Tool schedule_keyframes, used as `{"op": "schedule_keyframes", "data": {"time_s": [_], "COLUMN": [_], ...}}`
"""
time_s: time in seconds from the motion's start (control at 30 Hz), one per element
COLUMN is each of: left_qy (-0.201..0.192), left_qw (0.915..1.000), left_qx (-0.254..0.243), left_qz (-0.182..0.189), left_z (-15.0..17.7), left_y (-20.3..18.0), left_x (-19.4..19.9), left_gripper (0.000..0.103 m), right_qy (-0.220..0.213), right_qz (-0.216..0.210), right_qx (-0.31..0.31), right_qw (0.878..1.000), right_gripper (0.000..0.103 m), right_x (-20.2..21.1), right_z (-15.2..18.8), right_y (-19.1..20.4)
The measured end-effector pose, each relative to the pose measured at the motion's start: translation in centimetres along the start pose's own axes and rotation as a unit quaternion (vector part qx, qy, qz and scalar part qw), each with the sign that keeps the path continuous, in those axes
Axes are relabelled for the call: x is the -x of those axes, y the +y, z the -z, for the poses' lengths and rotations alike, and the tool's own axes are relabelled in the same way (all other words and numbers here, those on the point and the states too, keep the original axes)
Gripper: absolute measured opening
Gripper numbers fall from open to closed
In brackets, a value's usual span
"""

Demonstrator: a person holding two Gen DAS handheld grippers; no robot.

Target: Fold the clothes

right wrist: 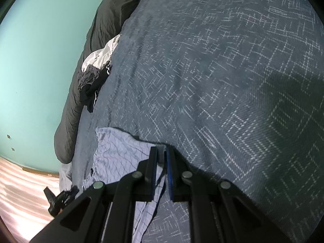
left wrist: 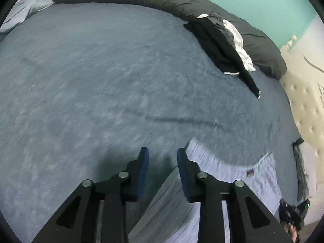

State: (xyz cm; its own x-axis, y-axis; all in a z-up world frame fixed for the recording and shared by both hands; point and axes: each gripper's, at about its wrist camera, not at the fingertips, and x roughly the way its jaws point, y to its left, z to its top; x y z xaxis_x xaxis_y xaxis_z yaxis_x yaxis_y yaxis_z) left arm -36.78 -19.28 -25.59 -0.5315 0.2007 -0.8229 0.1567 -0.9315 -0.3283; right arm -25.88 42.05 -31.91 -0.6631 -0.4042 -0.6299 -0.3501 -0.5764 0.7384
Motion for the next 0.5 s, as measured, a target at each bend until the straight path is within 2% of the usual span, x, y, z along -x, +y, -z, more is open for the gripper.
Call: {"op": "schedule_keyframes", "data": {"time_s": [0.2, 0.4, 0.5], "left_qy": [0.026, 0.036, 0.032], "left_qw": [0.9994, 0.9986, 0.9986], "left_qx": [0.021, 0.034, 0.036], "left_qz": [-0.008, -0.019, -0.023], "left_z": [4.9, 9.1, 10.3], "left_y": [3.9, 5.8, 5.9], "left_x": [2.2, 3.0, 3.4], "left_gripper": [0.033, 0.032, 0.032], "right_qy": [-0.010, -0.034, -0.034], "right_qz": [0.005, 0.008, 0.003], "right_qx": [-0.002, -0.015, -0.014], "right_qw": [1.000, 0.999, 0.999], "right_gripper": [0.009, 0.010, 0.020], "right_x": [0.5, 1.8, 1.9], "right_z": [0.0, -0.5, -0.3], "right_y": [-0.1, -0.9, -0.7]}}
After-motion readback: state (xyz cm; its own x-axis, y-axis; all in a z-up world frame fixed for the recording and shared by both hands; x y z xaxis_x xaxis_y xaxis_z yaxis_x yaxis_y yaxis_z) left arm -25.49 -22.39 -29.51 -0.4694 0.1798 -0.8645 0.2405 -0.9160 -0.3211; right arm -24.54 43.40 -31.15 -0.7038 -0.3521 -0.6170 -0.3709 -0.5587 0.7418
